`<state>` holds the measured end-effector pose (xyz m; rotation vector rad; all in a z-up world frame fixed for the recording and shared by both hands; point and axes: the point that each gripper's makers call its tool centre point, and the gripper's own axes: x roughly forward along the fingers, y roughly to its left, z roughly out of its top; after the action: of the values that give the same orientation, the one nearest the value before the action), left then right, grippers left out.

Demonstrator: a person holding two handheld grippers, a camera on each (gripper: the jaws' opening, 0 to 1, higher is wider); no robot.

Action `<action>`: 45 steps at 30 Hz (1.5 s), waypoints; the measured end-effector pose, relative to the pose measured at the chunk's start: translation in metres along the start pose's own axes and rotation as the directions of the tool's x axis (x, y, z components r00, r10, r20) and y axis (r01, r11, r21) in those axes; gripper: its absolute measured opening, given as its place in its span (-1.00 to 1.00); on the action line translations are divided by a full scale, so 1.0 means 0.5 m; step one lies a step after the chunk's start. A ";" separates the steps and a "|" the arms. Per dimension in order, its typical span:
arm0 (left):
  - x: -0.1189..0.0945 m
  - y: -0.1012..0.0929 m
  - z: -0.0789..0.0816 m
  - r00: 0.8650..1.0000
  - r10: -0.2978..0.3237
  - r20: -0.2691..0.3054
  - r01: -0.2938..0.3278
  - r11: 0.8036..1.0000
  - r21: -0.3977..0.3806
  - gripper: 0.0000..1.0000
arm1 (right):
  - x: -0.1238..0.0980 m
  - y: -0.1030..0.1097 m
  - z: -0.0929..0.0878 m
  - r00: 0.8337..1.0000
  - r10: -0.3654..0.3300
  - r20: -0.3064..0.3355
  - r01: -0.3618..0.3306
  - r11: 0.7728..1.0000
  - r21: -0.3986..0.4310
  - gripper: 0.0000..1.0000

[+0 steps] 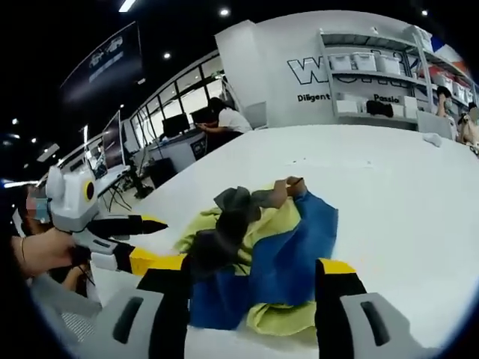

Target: Fold the garment on the visible template until the final outline fits inside the template.

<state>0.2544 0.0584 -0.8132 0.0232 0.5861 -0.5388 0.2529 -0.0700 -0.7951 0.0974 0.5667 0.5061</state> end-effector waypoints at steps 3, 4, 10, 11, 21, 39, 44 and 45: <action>0.015 0.000 -0.003 1.000 -0.001 -0.010 0.001 1.000 0.003 0.18 | 0.013 -0.003 -0.005 1.000 -0.009 -0.010 0.009 1.000 -0.008 0.19; 0.021 -0.001 -0.004 1.000 -0.005 -0.013 0.005 1.000 0.003 0.17 | 0.017 -0.007 -0.006 1.000 -0.026 -0.010 0.026 0.999 -0.019 0.14; 0.052 -0.017 0.005 0.999 -0.039 -0.002 0.039 0.999 0.036 0.01 | 0.037 -0.010 -0.021 0.998 -0.043 -0.049 0.039 0.996 -0.074 -0.19; 0.053 -0.018 0.006 0.999 -0.041 -0.001 0.041 0.999 0.036 -0.04 | 0.038 -0.010 -0.022 0.998 -0.042 -0.050 0.038 0.997 -0.072 -0.23; 0.087 -0.041 -0.005 0.997 -0.078 -0.031 0.079 0.995 0.052 -0.26 | 0.068 -0.020 -0.042 0.994 -0.061 -0.091 0.055 0.997 -0.059 -0.51; 0.086 -0.033 -0.021 0.996 -0.062 -0.067 0.066 0.996 0.057 -0.99 | 0.074 -0.029 -0.022 0.992 -0.094 -0.083 0.081 0.985 -0.154 -0.95; 0.075 -0.030 -0.017 0.996 -0.061 -0.064 0.063 0.997 0.036 -1.00 | 0.068 -0.028 -0.009 0.993 -0.092 -0.075 0.078 0.982 -0.174 -1.00; 0.069 -0.031 -0.013 0.996 -0.061 -0.058 0.064 0.997 0.038 -1.00 | 0.066 -0.029 -0.008 0.993 -0.094 -0.076 0.080 0.981 -0.175 -1.00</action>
<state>0.2678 0.0297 -0.8349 0.0577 0.6330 -0.6121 0.2811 -0.0669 -0.8178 -0.1128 0.6041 0.4731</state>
